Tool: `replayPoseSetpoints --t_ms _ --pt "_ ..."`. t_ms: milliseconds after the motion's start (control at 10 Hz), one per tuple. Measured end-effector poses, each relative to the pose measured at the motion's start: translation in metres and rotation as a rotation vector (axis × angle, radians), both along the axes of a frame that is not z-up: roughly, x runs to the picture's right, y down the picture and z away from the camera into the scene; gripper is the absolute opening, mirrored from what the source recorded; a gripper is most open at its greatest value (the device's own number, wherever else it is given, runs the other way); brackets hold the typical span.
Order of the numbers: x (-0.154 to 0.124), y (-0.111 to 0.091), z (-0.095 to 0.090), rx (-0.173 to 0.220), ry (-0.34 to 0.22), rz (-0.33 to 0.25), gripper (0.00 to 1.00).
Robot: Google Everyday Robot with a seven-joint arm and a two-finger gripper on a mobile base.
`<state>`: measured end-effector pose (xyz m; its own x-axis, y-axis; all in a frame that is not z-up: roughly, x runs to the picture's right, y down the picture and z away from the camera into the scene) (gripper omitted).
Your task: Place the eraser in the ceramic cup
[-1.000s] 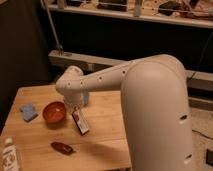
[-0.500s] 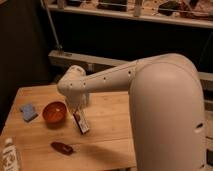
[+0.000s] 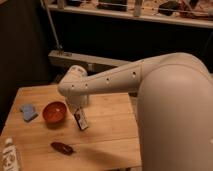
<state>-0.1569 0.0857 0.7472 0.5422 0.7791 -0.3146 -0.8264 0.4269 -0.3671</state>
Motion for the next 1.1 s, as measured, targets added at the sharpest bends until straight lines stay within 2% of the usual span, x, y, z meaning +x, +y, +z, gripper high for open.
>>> replayPoseSetpoints --t_ms 100,600,800,1100 --pt "-0.002 -0.006 -0.005 0.016 -0.008 0.014 0.0" --pt "-0.025 -0.066 -0.036 0.139 -0.078 0.086 0.0" --pt "-0.025 -0.098 -0.04 0.201 -0.072 0.106 0.0" --pt "-0.017 -0.141 -0.04 0.264 -0.053 0.137 0.0"
